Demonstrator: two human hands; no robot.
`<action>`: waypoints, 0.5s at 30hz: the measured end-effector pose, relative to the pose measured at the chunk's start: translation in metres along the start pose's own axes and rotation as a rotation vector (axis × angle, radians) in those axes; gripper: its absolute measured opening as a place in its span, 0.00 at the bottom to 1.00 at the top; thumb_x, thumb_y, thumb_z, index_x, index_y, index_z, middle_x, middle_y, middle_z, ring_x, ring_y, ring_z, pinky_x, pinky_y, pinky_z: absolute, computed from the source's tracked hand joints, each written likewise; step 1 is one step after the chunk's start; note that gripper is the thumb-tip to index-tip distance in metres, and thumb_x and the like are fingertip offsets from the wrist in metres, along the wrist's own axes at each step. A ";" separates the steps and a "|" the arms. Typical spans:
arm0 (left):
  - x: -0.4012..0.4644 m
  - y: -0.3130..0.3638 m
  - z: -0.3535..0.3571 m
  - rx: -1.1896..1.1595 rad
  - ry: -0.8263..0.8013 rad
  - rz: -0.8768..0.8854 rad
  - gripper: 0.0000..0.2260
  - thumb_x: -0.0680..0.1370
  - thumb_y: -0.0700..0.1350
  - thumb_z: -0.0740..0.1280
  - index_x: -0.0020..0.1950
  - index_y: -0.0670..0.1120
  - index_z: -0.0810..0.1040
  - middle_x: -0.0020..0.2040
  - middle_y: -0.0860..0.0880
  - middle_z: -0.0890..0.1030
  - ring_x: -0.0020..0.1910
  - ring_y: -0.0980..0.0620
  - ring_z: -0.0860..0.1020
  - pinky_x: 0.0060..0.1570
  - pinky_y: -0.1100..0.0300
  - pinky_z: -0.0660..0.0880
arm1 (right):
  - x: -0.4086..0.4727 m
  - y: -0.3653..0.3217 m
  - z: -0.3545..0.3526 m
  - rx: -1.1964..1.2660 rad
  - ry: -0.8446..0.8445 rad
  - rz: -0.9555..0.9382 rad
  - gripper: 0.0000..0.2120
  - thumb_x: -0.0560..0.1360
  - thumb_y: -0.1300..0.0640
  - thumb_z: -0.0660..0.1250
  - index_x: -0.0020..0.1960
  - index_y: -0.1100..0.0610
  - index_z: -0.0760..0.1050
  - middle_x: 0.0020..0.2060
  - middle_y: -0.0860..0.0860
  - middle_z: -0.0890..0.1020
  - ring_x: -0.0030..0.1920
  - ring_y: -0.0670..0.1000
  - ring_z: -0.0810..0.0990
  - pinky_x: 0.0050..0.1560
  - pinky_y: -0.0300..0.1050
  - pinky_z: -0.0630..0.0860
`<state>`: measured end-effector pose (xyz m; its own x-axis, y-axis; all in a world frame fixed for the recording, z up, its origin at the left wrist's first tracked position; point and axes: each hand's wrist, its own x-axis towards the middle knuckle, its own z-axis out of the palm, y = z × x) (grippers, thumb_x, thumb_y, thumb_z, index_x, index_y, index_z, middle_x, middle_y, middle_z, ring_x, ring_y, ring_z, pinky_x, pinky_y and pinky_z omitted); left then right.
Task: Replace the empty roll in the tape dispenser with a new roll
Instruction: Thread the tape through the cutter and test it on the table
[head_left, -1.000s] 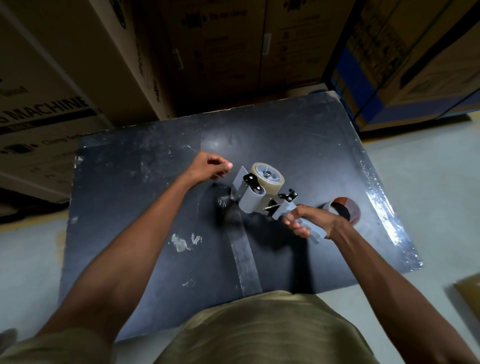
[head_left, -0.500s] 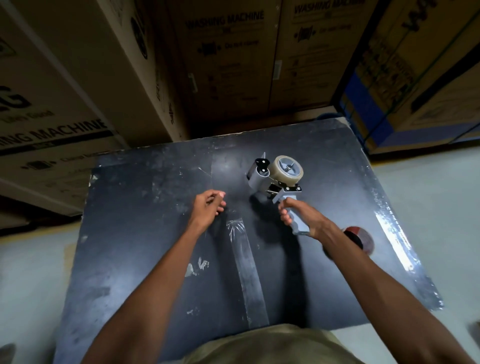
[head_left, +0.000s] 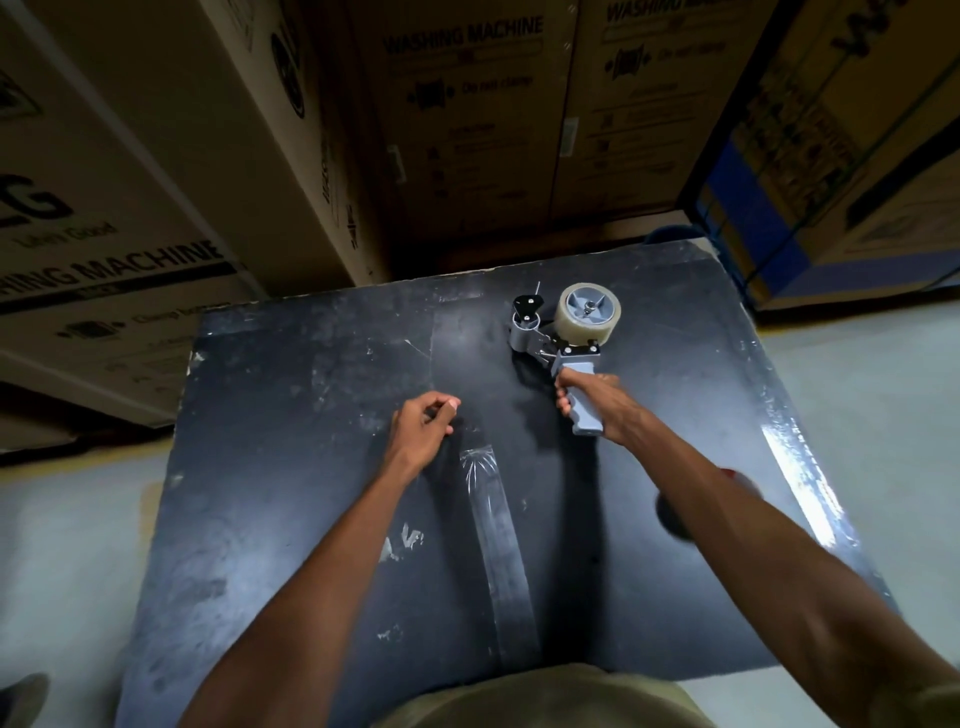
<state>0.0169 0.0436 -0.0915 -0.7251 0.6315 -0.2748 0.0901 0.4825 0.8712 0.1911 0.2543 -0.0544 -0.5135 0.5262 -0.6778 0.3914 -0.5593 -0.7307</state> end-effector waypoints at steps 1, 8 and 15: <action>0.000 0.000 0.000 0.002 -0.004 0.000 0.05 0.81 0.43 0.68 0.48 0.53 0.83 0.42 0.49 0.84 0.32 0.58 0.81 0.35 0.67 0.75 | 0.002 0.000 0.001 0.000 0.011 -0.005 0.04 0.70 0.61 0.71 0.37 0.60 0.78 0.30 0.56 0.79 0.26 0.51 0.76 0.25 0.41 0.73; 0.002 0.002 0.003 0.014 -0.027 -0.017 0.05 0.81 0.40 0.67 0.50 0.46 0.84 0.41 0.48 0.83 0.29 0.66 0.78 0.31 0.73 0.72 | 0.008 -0.002 0.003 -0.058 0.025 -0.026 0.07 0.73 0.63 0.71 0.37 0.61 0.77 0.29 0.56 0.79 0.24 0.50 0.75 0.22 0.39 0.72; 0.000 0.005 0.003 0.036 -0.041 -0.015 0.06 0.81 0.40 0.67 0.50 0.47 0.84 0.41 0.48 0.84 0.33 0.57 0.79 0.33 0.74 0.72 | 0.008 0.002 0.001 0.028 -0.046 -0.032 0.04 0.74 0.64 0.75 0.44 0.64 0.80 0.31 0.57 0.79 0.28 0.52 0.78 0.28 0.41 0.76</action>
<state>0.0192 0.0481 -0.0890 -0.6977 0.6484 -0.3046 0.1048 0.5130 0.8519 0.1871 0.2569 -0.0608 -0.5605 0.5144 -0.6490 0.3527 -0.5608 -0.7491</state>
